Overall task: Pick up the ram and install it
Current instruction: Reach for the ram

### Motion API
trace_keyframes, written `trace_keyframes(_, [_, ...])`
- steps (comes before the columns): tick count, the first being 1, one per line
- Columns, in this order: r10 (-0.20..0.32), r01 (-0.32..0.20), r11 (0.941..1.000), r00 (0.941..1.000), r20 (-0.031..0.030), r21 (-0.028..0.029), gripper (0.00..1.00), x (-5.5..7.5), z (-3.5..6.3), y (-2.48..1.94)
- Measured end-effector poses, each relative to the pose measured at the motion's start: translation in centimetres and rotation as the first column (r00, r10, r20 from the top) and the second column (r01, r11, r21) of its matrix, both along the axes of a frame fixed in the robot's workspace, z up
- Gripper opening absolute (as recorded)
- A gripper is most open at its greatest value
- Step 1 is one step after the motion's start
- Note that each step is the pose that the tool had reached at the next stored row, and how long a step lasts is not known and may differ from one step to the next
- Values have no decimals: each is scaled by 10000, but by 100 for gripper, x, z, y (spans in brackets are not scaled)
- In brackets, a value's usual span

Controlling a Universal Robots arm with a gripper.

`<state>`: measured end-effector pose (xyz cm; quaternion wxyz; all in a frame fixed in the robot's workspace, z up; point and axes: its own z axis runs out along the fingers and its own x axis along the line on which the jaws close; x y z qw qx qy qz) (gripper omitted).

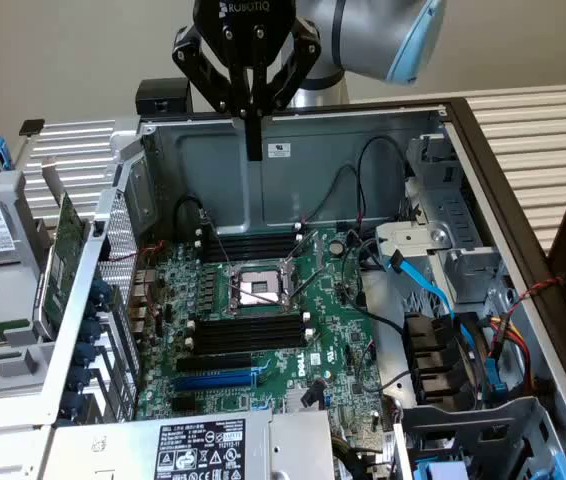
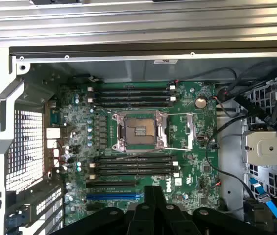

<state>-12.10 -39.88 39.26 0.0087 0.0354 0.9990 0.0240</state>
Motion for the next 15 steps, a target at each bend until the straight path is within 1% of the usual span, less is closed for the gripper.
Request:
trace_keyframes(12, [0, 0, 10000, 10000, -29, 0, 10, 0, 0, 0])
trace_keyframes(15, [1, -1, 10000, 10000, -37, 0, 10, -33, 0, 0])
